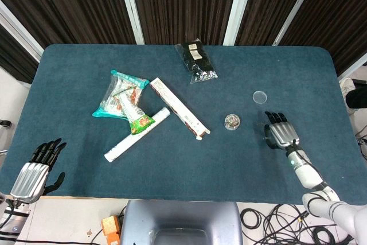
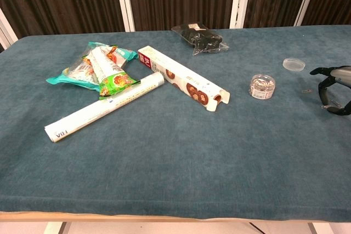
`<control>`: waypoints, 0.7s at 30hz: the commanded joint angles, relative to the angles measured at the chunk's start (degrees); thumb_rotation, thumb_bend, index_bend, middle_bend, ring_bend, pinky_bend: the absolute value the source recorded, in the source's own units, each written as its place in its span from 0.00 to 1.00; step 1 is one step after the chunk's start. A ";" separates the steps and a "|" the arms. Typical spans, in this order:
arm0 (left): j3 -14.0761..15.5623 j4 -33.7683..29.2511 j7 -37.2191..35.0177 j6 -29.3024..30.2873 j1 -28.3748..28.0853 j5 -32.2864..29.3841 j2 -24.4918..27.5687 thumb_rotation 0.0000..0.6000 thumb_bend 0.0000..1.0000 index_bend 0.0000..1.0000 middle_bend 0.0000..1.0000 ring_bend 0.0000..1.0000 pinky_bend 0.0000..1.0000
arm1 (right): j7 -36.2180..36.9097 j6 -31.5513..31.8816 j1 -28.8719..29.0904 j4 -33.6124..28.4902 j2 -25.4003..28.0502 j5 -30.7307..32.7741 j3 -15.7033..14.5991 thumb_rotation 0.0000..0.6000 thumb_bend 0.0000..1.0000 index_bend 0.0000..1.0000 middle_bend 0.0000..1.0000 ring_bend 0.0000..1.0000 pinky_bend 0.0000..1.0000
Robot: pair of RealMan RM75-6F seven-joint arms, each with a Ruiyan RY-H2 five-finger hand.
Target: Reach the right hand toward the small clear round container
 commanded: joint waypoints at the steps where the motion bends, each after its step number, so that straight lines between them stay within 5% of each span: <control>1: 0.00 -0.05 0.02 0.07 0.03 0.02 0.01 1.00 0.43 0.00 0.00 0.00 0.08 | -0.17 -0.12 0.02 0.15 -0.09 0.07 -0.02 1.00 0.34 0.56 0.00 0.00 0.00; 6: 0.00 -0.04 -0.01 0.13 0.05 0.03 -0.01 1.00 0.43 0.00 0.00 0.00 0.08 | -0.31 0.10 -0.06 -0.03 0.04 -0.02 -0.08 1.00 0.41 0.59 0.00 0.00 0.00; 21: 0.10 -0.05 -0.43 0.25 0.08 0.23 0.15 1.00 0.43 0.00 0.00 0.00 0.08 | 0.46 2.64 0.58 -4.59 2.56 0.66 2.46 1.00 0.41 0.60 0.00 0.00 0.00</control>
